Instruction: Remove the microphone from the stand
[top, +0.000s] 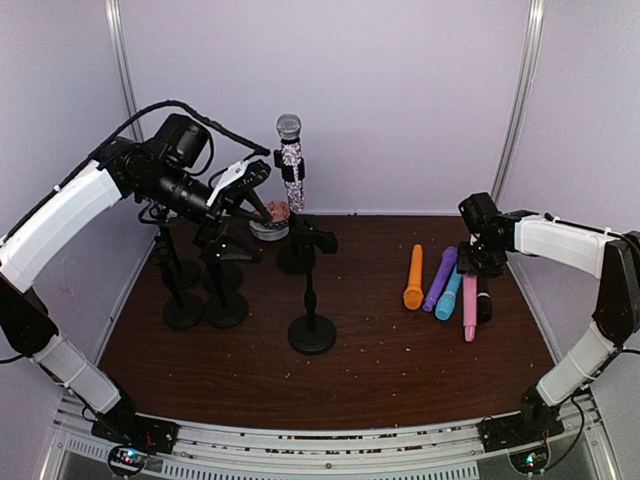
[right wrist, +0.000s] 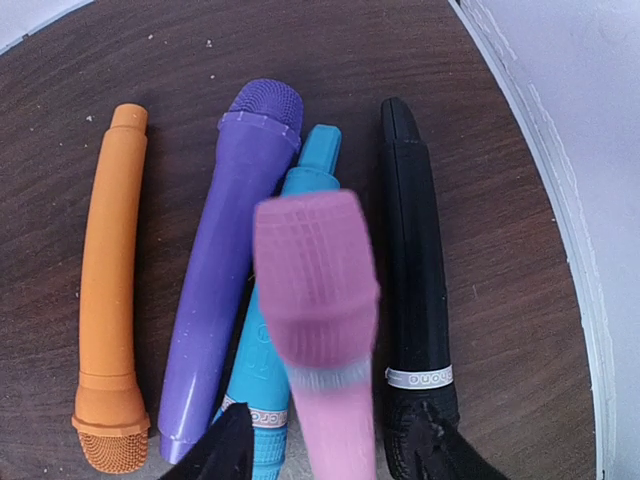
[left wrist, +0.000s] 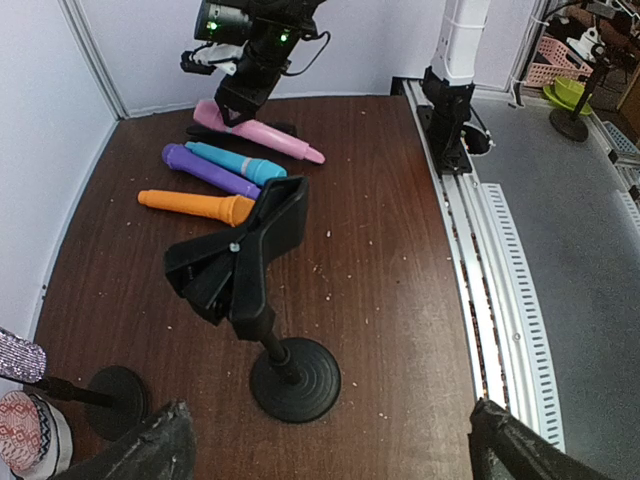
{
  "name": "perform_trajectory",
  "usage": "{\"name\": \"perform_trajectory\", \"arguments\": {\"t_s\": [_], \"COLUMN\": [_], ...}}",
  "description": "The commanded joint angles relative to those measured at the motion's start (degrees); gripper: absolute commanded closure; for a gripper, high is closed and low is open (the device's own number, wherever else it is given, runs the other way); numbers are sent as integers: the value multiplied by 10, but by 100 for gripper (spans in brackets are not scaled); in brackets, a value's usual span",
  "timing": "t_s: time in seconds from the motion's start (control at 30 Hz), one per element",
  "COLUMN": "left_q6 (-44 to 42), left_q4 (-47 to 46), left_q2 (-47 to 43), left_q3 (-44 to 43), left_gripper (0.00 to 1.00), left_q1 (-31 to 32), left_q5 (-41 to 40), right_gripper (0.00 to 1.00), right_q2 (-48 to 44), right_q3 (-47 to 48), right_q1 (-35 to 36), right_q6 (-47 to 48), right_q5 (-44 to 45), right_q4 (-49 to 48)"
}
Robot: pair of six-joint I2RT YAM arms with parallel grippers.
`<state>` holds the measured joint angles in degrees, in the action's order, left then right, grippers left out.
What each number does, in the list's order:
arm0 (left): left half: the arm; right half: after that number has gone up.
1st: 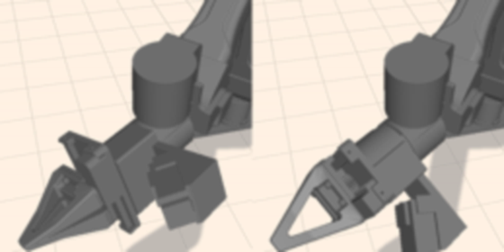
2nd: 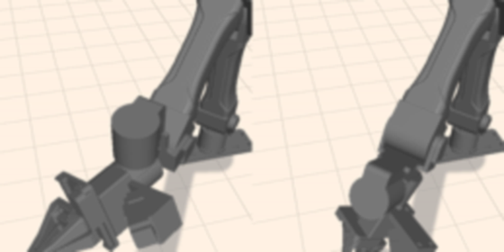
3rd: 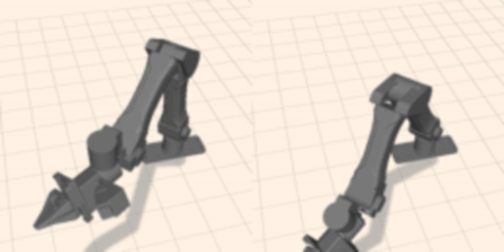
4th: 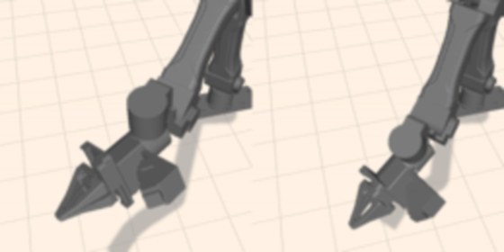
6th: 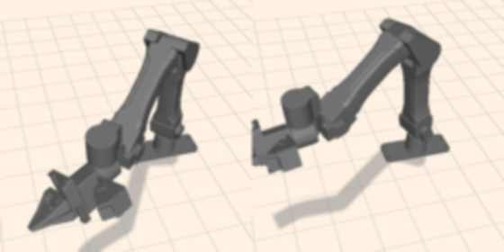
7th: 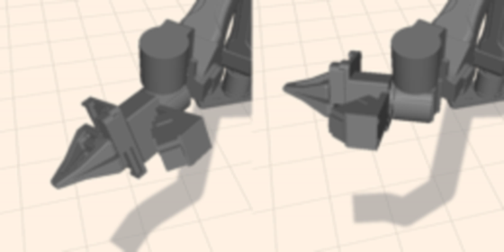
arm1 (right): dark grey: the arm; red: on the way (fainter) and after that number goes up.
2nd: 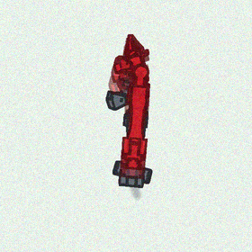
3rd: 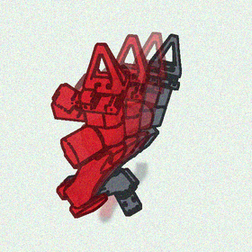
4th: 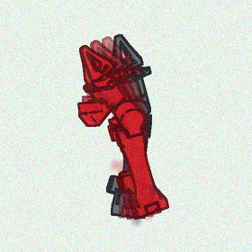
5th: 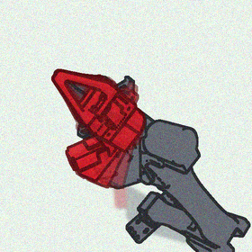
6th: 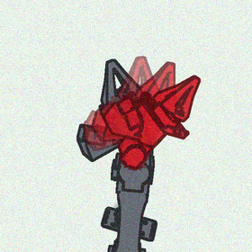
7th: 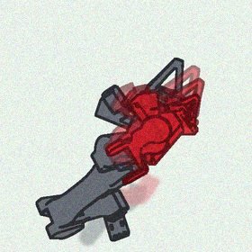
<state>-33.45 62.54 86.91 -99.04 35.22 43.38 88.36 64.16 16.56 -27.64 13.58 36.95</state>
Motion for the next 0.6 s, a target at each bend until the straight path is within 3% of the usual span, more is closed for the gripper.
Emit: {"name": "perform_trajectory", "arguments": {"t_s": [0.0,0.37,0.57], "left_q6": [9,14,16], "left_q4": [-24,-37,-44], "left_q2": [0,16,26], "left_q3": [16,20,20], "left_gripper": [2,2,2], "left_q1": [-5,-4,-6], "left_q5": [-8,-13,-6], "right_gripper": [44,38,32], "right_q2": [-2,-64,-96], "right_q3": [-13,-2,21], "right_q1": [-4,35,126], "right_q6": [-17,-7,8], "right_q5": [2,-45,-50], "right_q4": [-20,-47,-72]}}
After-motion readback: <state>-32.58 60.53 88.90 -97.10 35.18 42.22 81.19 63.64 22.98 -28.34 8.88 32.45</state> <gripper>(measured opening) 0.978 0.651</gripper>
